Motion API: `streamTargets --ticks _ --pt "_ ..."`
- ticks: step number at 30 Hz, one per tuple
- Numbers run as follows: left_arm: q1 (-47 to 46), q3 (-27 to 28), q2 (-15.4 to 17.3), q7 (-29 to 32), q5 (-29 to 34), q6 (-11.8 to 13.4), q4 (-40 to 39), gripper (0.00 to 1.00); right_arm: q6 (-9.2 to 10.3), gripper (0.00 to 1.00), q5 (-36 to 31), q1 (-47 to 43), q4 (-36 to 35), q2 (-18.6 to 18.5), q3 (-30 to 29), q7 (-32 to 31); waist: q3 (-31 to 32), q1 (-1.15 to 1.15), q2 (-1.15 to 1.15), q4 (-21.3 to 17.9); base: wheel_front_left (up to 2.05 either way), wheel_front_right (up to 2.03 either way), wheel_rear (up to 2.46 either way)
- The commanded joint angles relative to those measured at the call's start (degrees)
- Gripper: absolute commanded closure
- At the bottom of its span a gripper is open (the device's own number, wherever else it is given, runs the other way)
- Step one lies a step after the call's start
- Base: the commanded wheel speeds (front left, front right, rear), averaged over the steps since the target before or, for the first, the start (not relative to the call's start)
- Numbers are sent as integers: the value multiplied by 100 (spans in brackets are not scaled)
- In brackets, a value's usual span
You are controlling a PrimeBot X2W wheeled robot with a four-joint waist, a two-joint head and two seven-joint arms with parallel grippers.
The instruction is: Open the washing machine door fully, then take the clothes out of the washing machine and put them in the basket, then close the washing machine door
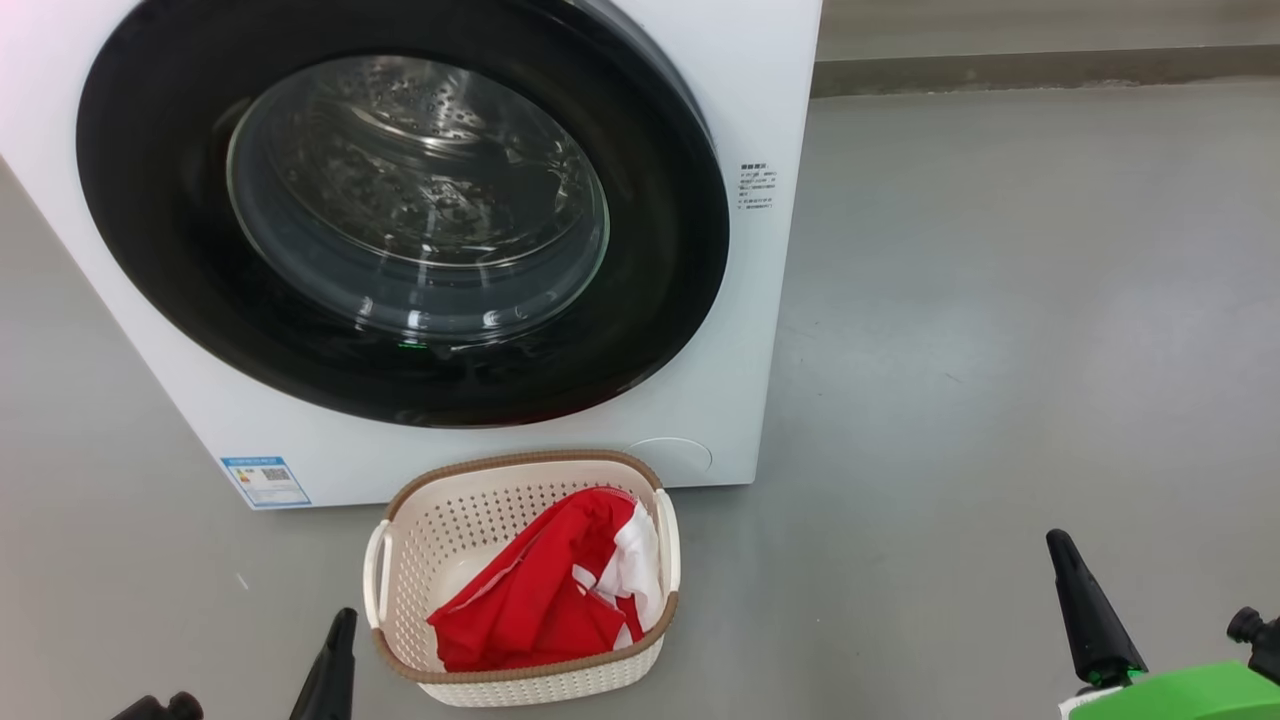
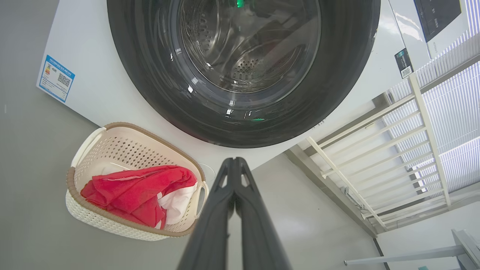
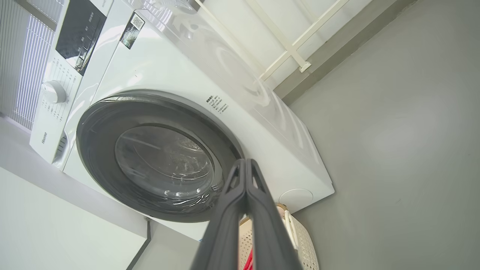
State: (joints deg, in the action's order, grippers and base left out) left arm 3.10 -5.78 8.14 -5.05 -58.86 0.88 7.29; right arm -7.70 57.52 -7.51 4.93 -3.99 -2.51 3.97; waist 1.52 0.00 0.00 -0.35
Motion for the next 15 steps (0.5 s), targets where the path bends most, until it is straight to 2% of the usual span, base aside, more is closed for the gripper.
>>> streamTargets --ticks 1,15 --pt "-285 162 34 21 -125 -86 -98 100 11 100 138 368 -110 -136 100 -25 -2 0 0 1 0 0 0" --pt "-452 324 -27 221 -1034 -271 93 100 13 100 1133 624 143 -204 149 -143 -40 0 0 9 0 0 0"
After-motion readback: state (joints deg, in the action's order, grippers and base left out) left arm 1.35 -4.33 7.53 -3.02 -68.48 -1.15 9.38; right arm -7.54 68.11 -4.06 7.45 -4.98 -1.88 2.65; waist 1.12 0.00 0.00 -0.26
